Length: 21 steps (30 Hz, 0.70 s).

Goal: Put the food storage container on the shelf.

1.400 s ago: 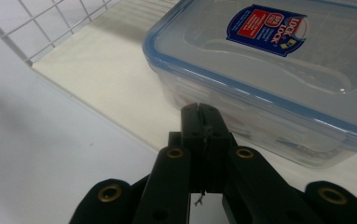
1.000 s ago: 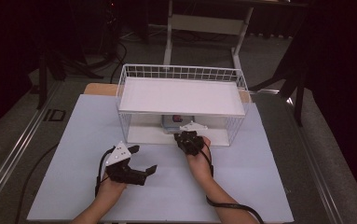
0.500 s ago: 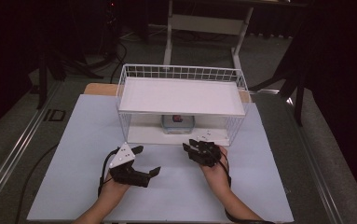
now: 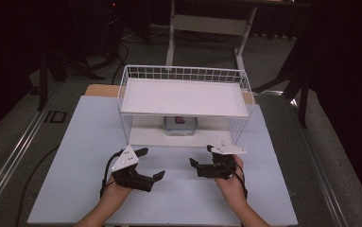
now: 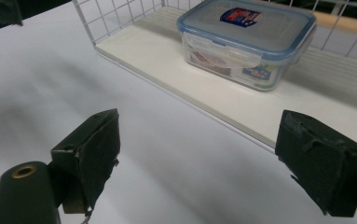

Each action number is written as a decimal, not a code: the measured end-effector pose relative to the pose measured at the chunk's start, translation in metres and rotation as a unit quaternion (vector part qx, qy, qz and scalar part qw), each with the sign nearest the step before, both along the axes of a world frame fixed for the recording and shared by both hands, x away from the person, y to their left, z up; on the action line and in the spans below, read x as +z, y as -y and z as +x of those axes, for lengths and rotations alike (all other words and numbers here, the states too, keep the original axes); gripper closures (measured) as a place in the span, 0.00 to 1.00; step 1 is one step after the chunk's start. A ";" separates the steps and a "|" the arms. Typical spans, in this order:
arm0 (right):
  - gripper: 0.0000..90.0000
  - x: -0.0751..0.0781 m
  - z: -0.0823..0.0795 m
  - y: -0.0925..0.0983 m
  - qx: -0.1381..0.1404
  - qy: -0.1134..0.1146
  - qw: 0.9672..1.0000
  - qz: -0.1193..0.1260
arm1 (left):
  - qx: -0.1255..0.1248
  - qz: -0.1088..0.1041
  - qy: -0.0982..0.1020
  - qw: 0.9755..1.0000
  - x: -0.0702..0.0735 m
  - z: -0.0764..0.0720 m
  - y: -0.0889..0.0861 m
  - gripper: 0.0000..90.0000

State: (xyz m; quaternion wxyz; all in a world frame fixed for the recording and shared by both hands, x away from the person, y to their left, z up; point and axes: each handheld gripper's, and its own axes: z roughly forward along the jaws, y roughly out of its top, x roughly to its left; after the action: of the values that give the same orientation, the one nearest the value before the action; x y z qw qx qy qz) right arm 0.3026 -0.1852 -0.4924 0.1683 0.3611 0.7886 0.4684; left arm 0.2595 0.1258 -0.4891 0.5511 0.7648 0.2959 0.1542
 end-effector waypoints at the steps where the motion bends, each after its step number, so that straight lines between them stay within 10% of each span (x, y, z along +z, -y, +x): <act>1: 0.16 0.000 -0.001 0.003 0.001 -0.004 1.000 0.004 | -0.002 -0.001 -0.002 1.000 0.000 0.000 0.000 0.02; 21: 0.16 -0.006 -0.029 0.050 0.003 -0.001 1.000 0.008 | -0.016 0.011 -0.010 1.000 0.000 -0.006 -0.008 0.02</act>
State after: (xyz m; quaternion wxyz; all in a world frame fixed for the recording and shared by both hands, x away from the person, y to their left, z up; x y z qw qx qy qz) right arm 0.2732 -0.2352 -0.4984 0.1634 0.3607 0.7862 0.4745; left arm 0.2537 0.1341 -0.4895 0.5423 0.7767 0.2876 0.1411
